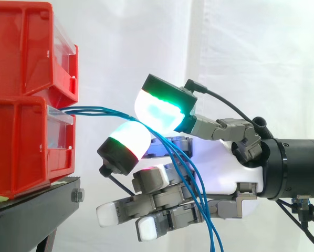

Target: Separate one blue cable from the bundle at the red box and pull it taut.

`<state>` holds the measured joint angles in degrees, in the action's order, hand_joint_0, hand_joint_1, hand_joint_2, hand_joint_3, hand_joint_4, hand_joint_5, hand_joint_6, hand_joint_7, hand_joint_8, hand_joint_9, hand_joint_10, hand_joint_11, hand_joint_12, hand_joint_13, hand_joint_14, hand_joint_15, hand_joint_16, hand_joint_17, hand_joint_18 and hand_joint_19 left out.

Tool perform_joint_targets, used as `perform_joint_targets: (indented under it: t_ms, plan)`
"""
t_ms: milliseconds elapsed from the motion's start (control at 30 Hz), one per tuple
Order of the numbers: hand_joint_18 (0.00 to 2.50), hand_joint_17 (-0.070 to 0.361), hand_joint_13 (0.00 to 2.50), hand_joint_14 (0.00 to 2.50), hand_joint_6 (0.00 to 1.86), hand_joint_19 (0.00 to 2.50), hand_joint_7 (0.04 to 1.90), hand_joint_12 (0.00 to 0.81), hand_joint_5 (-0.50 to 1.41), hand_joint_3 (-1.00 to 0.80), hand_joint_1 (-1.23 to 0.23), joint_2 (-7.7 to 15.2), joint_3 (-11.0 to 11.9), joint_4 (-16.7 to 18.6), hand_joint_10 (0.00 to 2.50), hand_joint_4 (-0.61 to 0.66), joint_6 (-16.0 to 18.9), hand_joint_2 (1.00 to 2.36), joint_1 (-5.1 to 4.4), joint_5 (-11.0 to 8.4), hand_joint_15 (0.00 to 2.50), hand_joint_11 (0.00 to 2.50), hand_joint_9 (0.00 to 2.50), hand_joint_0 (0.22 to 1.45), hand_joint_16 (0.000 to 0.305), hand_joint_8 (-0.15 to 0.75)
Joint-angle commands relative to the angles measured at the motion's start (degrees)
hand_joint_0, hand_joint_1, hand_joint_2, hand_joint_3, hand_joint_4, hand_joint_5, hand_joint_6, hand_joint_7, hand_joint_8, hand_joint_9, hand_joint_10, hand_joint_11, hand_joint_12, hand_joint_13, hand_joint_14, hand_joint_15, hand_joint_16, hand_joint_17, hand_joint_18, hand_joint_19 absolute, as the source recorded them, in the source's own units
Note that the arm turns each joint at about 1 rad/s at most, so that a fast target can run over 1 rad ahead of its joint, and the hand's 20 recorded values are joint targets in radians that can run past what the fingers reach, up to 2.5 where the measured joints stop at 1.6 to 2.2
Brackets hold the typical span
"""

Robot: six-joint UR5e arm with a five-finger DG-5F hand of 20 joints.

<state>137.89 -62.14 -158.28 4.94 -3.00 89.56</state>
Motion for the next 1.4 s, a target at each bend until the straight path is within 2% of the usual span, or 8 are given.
perform_joint_targets:
  t_ms: [0, 300, 500, 633, 800, 900, 1200, 1367]
  plan:
    - [0.67, 0.076, 0.71, 0.02, 0.88, 0.63, 1.07, 0.302, -0.19, -0.27, -0.74, 0.0, 0.0, 0.0, 0.02, 0.03, 0.1, 1.02, 0.01, -0.08, 0.58, 1.24, 1.05, 0.67, 0.034, 0.309]
    - [0.80, 0.078, 0.92, 0.02, 0.87, 0.86, 1.08, 0.324, -0.19, -0.27, -0.75, 0.0, 0.0, -0.3, 0.02, 0.03, 0.2, 1.02, 0.10, 0.01, 1.11, 1.29, 1.07, 0.68, 0.035, 0.304]
    - [0.94, 0.079, 1.04, 0.01, 0.87, 1.18, 1.07, 0.322, -0.19, -0.26, -0.75, 0.0, 0.0, -0.3, 0.02, 0.03, 0.2, 1.02, 0.10, 0.01, 1.50, 1.30, 1.08, 0.68, 0.035, 0.311]
    - [0.99, 0.077, 1.09, 0.00, 0.87, 1.27, 1.06, 0.326, -0.19, -0.26, -0.75, 0.0, 0.0, -0.2, 0.02, 0.03, 0.1, 1.02, 0.28, 0.01, 1.70, 1.32, 1.09, 0.68, 0.034, 0.313]
    - [1.10, 0.070, 1.02, 0.48, 0.87, 1.59, 1.07, 0.324, -0.19, -0.26, -0.75, 0.0, 0.0, -0.2, 0.02, 0.04, -1.3, 1.02, 0.45, -0.26, 1.69, 1.31, 1.09, 0.69, 0.031, 0.318]
    - [1.14, 0.066, 0.95, 1.01, 0.87, 1.73, 1.06, 0.334, -0.19, -0.27, -0.75, 0.0, 0.1, -0.2, 0.01, 0.04, -2.5, 1.02, 0.63, -0.17, 1.55, 1.40, 1.11, 0.69, 0.030, 0.311]
    - [1.17, 0.067, 0.90, 1.37, 0.87, 1.77, 1.06, 0.339, -0.19, -0.27, -0.75, 0.0, 0.5, -0.3, 0.01, 0.04, -2.8, 1.02, 0.98, 0.01, 1.51, 1.56, 1.15, 0.69, 0.030, 0.300]
    - [1.17, 0.067, 0.89, 1.43, 0.87, 1.78, 1.06, 0.335, -0.19, -0.27, -0.75, -0.1, 0.8, -0.7, 0.00, 0.04, -3.6, 1.02, 1.07, 0.01, 1.54, 1.66, 1.17, 0.69, 0.030, 0.292]
